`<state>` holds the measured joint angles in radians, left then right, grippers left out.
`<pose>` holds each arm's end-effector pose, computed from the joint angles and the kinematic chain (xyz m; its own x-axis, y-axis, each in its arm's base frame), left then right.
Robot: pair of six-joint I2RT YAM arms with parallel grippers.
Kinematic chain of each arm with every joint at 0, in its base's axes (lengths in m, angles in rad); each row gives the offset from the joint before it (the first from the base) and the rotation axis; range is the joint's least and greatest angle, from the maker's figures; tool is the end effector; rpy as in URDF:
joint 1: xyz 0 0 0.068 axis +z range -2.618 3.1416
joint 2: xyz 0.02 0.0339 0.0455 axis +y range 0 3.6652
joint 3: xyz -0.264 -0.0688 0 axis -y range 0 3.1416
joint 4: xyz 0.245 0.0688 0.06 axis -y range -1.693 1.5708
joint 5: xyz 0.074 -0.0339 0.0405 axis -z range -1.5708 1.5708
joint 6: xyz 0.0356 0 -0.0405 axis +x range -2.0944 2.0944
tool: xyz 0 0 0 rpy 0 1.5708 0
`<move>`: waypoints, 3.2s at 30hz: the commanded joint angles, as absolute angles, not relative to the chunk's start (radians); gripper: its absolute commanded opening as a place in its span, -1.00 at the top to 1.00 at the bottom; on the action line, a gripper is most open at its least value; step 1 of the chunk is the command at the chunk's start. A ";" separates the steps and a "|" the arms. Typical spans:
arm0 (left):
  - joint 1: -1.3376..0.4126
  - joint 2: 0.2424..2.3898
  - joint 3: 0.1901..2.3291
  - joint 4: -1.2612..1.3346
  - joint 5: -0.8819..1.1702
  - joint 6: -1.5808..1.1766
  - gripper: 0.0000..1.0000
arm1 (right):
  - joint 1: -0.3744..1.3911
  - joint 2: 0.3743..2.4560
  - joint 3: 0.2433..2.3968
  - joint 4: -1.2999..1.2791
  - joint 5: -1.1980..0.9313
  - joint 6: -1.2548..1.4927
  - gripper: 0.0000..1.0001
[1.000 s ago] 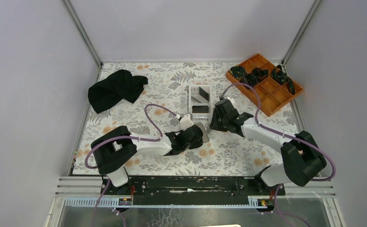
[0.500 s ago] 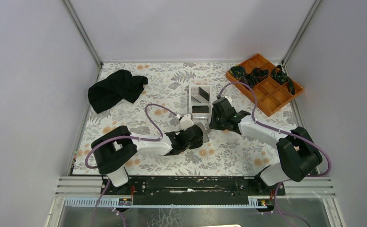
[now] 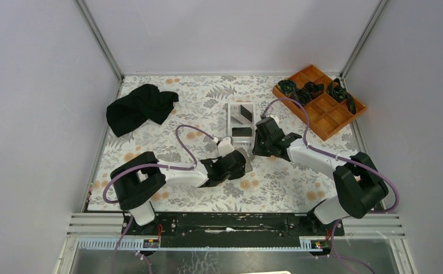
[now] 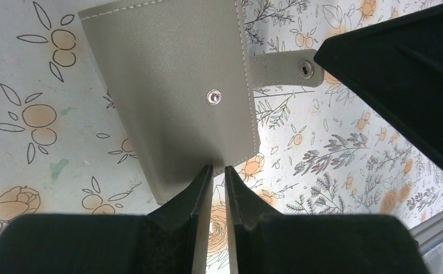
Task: Put the credit cards into the card holder
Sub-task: Close the card holder at the center of the board.
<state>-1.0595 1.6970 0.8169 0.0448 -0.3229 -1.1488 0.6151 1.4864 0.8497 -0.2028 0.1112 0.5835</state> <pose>0.1703 -0.2804 0.1449 -0.8081 -0.3278 -0.4895 -0.0349 0.8560 -0.5157 0.2501 0.1719 0.1977 -0.7899 0.1123 -0.6028 -0.0932 0.9497 0.2990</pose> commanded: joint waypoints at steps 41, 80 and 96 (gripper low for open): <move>-1.065 1.761 0.845 -0.012 -0.348 -1.144 0.60 | 0.649 1.471 0.898 -0.217 0.119 0.515 0.45; -1.065 1.714 0.851 -0.043 -0.379 -1.115 0.52 | 0.669 1.522 0.932 -0.228 0.109 0.506 1.00; -1.065 1.592 0.841 -0.096 -0.464 -1.112 0.42 | 0.674 1.517 0.914 -0.224 0.123 0.509 1.00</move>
